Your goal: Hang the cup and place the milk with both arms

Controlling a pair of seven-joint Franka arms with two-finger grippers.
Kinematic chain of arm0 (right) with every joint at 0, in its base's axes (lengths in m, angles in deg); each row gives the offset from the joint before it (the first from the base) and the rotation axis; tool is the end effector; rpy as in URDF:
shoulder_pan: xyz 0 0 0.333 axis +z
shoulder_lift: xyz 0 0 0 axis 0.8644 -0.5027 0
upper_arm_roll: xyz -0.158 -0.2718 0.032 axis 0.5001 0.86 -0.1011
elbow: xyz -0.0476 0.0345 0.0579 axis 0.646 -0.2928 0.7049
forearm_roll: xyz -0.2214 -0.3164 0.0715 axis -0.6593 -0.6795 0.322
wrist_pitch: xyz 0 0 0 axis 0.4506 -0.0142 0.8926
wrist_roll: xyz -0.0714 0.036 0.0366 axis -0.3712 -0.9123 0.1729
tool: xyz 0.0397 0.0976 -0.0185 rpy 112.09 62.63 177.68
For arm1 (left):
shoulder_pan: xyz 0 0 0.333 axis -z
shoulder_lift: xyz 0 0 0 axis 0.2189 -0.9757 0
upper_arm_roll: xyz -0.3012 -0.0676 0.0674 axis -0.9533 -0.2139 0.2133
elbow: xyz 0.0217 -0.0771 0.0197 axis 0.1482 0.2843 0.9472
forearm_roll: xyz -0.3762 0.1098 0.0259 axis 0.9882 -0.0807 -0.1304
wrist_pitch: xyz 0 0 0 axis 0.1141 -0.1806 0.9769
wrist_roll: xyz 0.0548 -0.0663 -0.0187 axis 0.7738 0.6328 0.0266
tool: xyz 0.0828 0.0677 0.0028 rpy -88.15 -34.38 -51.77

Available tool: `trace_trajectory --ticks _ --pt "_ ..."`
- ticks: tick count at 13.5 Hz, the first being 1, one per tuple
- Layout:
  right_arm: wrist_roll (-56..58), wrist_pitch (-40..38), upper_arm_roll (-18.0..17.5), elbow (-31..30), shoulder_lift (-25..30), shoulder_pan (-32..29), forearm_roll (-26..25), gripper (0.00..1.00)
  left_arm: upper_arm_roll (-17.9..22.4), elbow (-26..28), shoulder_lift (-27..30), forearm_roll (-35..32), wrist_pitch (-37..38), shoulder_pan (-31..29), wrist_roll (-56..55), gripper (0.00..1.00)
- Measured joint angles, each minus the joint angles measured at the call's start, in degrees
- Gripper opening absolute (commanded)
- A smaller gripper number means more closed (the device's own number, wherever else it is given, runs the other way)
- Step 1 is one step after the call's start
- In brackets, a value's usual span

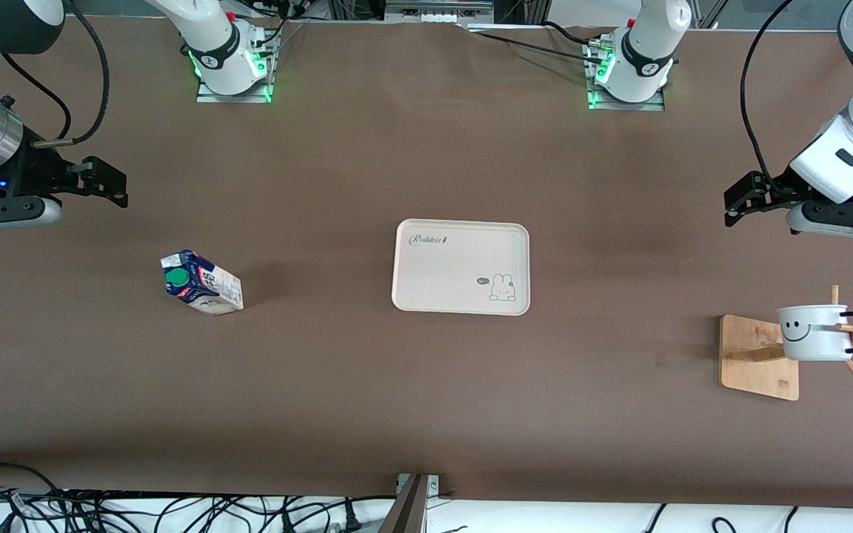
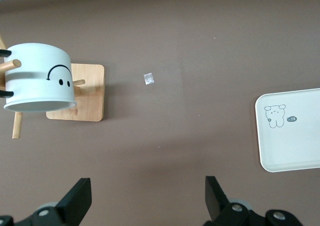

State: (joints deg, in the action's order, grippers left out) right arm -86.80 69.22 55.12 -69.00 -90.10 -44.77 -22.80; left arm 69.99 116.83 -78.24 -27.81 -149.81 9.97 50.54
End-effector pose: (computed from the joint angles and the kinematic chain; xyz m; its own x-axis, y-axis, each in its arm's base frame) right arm 0.5853 0.0561 0.5881 0.9908 0.1334 -0.0249 0.1340 -0.9907 0.0235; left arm 0.5748 -0.0305 0.5668 0.9876 -0.1262 0.0929 -0.1250 -0.9920 -0.0191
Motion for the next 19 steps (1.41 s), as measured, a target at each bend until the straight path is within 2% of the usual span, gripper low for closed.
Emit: trace_trajectory --ticks 19 --pt "0.0 2.3 0.1 0.0 -0.7 0.0 -0.1 1.0 0.0 0.0 0.0 0.0 0.0 0.0 0.0 1.0"
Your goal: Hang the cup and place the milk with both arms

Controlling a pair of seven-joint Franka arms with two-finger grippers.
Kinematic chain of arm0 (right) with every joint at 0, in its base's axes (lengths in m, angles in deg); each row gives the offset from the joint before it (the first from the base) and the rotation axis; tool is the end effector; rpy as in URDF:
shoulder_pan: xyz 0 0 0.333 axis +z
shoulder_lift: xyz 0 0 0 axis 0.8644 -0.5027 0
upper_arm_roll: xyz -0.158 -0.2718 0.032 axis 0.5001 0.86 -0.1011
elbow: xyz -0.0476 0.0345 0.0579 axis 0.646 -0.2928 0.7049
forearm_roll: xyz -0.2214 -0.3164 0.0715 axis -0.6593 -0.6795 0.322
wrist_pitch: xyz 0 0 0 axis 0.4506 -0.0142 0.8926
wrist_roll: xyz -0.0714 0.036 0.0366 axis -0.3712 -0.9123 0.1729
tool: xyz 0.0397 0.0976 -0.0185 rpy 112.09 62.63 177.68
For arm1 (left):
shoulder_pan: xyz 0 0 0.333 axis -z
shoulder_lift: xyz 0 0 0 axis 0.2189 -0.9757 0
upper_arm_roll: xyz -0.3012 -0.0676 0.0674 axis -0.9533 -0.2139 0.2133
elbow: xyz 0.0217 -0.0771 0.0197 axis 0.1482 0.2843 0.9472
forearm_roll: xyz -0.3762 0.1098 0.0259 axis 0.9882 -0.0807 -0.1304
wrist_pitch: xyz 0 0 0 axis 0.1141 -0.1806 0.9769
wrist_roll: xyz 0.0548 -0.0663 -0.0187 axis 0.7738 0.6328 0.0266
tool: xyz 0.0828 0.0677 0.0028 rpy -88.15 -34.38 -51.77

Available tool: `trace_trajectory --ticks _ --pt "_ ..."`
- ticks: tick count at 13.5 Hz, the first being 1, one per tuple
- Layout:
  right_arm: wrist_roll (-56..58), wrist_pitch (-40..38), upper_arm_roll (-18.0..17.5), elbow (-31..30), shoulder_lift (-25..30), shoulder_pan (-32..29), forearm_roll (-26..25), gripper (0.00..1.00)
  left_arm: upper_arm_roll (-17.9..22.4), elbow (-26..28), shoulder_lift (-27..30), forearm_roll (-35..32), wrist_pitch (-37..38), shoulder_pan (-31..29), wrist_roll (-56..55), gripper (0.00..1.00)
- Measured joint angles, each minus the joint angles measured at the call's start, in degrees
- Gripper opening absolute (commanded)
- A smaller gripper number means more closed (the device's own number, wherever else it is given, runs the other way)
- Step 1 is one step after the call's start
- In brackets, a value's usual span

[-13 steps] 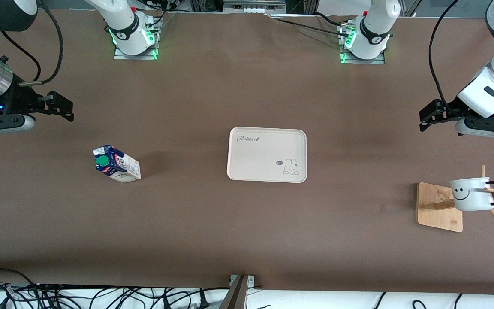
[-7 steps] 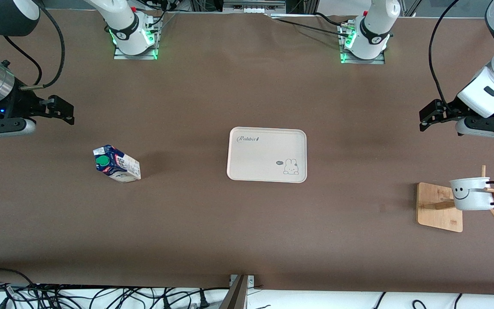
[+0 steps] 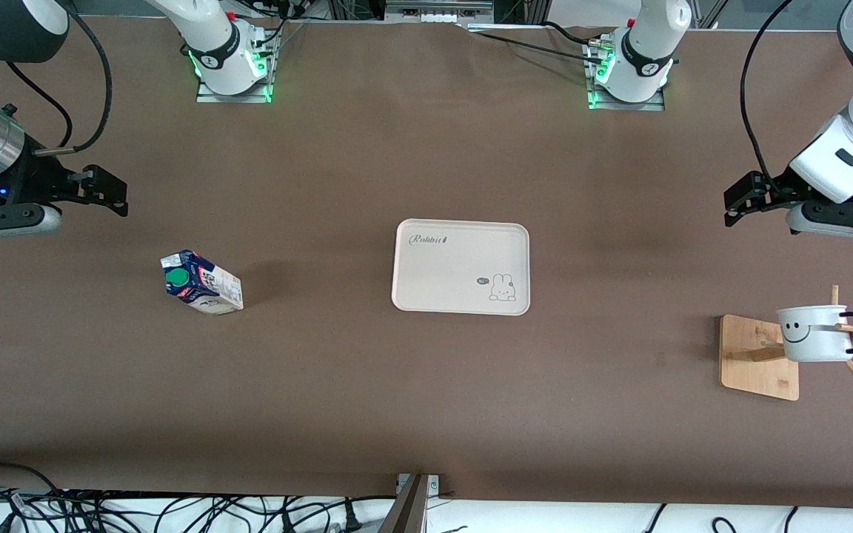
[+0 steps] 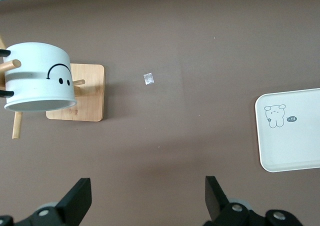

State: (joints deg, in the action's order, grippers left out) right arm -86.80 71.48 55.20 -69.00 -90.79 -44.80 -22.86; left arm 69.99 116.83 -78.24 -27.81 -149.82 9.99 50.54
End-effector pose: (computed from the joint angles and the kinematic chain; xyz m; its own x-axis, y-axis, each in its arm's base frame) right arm 0.5926 0.0561 0.5845 0.9912 0.1326 0.0025 0.1325 -0.9908 0.0280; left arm 0.5748 -0.0307 0.5669 0.9876 -0.1265 0.0931 -0.1253 -0.9919 -0.0191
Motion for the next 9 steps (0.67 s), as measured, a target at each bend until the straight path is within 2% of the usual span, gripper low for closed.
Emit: trace_trajectory --ticks 9 --pt "0.0 0.5 0.1 0.0 0.0 0.0 0.0 1.0 0.0 0.0 0.0 0.0 0.0 0.0 0.0 1.0"
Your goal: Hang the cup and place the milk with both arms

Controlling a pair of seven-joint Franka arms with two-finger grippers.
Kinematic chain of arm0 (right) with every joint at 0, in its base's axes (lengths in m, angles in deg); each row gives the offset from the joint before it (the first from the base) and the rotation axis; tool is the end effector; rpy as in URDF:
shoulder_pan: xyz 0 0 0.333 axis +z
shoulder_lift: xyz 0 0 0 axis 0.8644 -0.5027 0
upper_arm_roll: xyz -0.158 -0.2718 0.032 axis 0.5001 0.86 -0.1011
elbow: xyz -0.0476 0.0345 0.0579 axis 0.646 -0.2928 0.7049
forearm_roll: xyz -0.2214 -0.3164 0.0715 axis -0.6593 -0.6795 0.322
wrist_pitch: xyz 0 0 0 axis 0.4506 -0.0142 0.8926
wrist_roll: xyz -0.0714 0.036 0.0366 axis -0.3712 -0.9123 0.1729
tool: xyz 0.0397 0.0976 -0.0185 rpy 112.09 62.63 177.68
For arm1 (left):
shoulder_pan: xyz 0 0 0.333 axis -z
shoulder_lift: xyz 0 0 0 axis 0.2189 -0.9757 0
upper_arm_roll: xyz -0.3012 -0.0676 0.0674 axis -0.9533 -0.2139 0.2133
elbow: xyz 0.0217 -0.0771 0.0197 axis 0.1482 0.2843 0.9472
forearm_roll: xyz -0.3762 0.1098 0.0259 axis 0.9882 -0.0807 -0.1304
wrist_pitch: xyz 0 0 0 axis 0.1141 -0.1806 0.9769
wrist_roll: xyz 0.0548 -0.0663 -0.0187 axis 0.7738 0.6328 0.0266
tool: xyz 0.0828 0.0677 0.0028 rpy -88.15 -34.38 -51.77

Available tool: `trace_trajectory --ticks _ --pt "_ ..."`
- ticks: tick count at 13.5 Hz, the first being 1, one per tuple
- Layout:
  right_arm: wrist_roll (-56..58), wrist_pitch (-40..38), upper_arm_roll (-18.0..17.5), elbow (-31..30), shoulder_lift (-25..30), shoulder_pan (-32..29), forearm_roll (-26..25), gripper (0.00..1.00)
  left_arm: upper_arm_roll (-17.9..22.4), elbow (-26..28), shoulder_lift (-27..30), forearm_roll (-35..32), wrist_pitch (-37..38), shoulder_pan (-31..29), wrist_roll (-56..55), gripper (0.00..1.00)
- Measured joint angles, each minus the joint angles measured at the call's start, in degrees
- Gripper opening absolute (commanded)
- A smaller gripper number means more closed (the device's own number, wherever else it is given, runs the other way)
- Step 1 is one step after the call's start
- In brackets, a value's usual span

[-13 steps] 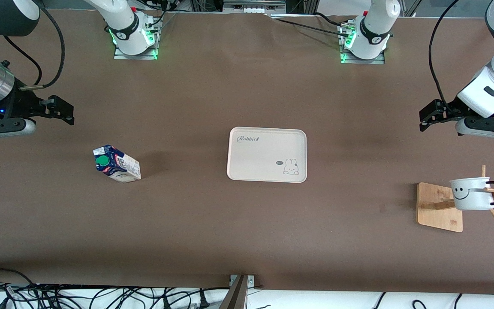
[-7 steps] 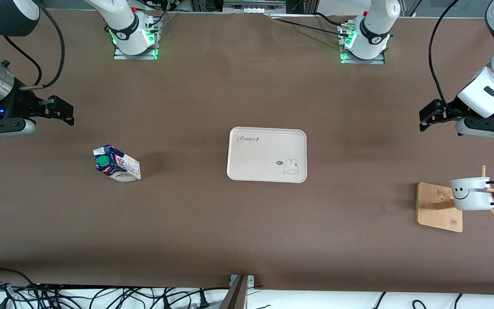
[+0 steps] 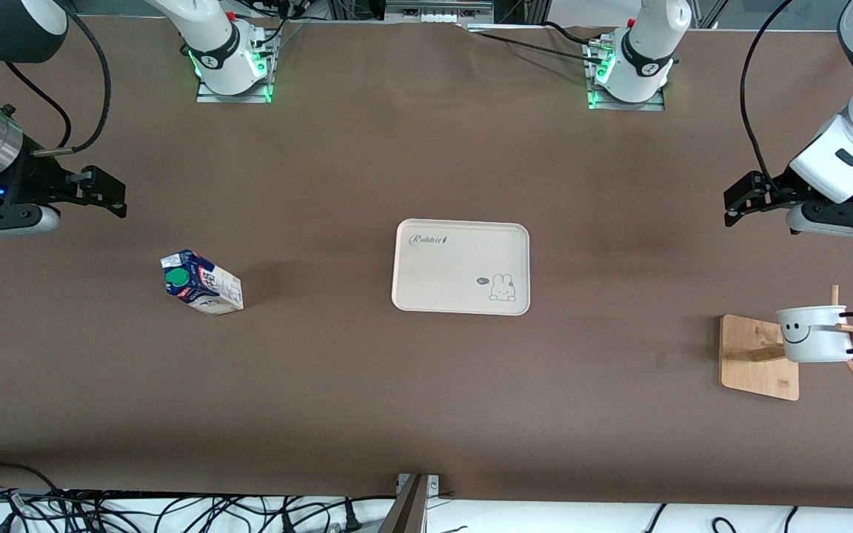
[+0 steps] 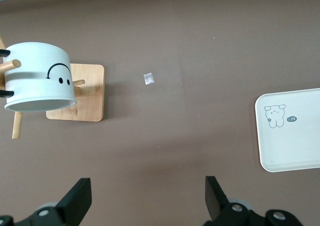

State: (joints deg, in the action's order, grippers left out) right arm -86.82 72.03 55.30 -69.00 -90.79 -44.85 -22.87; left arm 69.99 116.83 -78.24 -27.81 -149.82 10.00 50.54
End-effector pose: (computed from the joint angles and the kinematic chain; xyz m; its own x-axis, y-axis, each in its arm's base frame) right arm 0.5937 0.0547 0.5853 0.9914 0.1299 0.0121 0.1295 -0.9912 0.0288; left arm 0.5748 -0.0308 0.5669 0.9876 -0.1267 0.0931 -0.1255 -0.9919 -0.0191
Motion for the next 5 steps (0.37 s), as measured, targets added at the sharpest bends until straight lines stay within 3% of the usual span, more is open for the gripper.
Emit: trace_trajectory --ticks 5 --pt "0.0 0.3 0.1 0.0 0.0 0.0 0.0 1.0 0.0 0.0 0.0 0.0 0.0 0.0 0.0 1.0"
